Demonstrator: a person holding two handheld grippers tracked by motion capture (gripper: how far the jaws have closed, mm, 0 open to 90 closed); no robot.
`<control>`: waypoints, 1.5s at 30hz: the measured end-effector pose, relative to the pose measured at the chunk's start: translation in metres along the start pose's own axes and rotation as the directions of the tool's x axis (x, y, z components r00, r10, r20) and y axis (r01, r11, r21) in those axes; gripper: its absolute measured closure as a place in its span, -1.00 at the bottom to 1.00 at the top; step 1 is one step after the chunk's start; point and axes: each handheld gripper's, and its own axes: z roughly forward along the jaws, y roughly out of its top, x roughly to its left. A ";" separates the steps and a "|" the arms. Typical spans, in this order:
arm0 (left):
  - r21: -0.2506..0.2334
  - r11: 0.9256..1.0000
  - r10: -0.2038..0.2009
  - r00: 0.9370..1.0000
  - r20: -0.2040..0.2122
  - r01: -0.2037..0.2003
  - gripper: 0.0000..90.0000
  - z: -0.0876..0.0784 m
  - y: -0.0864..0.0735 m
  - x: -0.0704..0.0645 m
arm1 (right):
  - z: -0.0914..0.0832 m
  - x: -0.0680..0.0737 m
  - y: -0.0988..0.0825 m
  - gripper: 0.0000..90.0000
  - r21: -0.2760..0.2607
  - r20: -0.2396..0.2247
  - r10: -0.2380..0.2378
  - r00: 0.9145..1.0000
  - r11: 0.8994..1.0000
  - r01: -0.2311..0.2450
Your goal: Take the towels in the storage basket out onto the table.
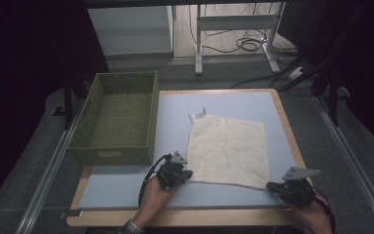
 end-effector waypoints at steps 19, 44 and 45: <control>-0.091 0.996 -0.022 0.991 -0.136 0.010 0.08 0.021 0.050 0.061 | 0.013 -0.042 0.022 0.28 -0.090 0.005 0.086 0.996 0.992 -0.085; -0.110 0.990 -0.116 0.957 -0.267 0.089 0.40 0.067 0.127 0.152 | 0.076 -0.140 0.108 0.26 -0.090 0.186 0.174 0.967 0.983 -0.159; -0.110 0.989 -0.123 0.956 -0.267 0.097 0.42 0.069 0.127 0.155 | 0.077 -0.143 0.110 0.33 -0.091 0.186 0.178 0.966 0.982 -0.164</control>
